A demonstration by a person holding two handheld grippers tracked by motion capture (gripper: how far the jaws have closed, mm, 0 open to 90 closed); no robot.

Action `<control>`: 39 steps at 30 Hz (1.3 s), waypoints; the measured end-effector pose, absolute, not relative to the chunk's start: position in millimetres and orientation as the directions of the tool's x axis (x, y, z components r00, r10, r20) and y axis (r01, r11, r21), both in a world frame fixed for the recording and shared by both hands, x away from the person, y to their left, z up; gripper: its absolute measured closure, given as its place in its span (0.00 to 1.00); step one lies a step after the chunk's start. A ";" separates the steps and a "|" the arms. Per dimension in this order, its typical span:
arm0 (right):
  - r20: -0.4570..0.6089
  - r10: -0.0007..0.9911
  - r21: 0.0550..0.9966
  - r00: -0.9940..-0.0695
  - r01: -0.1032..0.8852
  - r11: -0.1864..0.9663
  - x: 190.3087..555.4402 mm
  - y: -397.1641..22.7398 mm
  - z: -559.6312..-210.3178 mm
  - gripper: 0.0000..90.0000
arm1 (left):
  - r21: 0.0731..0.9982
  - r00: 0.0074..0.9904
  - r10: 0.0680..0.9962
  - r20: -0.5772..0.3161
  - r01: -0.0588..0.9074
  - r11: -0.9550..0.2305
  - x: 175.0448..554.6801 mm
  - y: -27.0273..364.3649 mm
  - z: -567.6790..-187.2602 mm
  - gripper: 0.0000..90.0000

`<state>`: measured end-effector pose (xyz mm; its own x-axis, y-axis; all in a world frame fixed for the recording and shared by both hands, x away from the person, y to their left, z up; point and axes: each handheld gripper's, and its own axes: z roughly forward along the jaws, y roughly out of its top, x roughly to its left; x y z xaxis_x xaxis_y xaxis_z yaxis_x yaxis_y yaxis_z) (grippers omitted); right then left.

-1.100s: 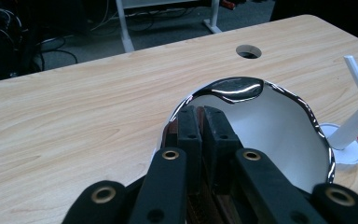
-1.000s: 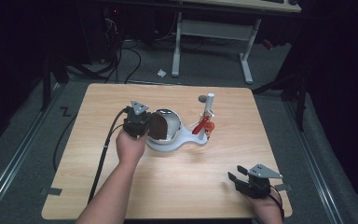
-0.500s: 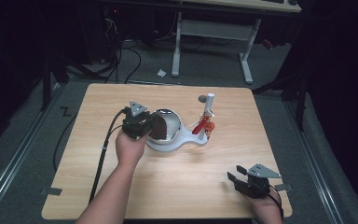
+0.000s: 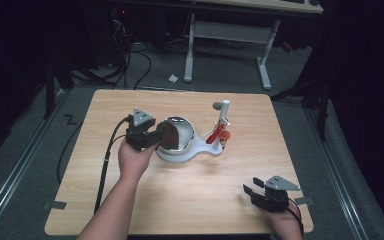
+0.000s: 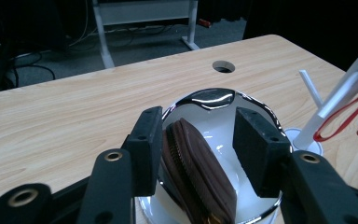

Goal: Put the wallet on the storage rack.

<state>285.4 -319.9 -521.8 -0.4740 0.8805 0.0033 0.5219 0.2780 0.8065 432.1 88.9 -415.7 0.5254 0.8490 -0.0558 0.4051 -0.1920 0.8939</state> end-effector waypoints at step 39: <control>0.012 0.873 0.789 -0.487 0.541 0.291 286.8 -312.3 -527.6 0.55 | 0.793 0.589 0.791 -0.168 0.558 -0.247 346.0 179.7 -515.5 0.36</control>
<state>286.8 -312.3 -527.6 -0.4867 0.8735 0.0118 0.5408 0.2907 0.7894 346.0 179.7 -515.5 0.5889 0.7906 -0.1678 0.5575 -0.2471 0.7925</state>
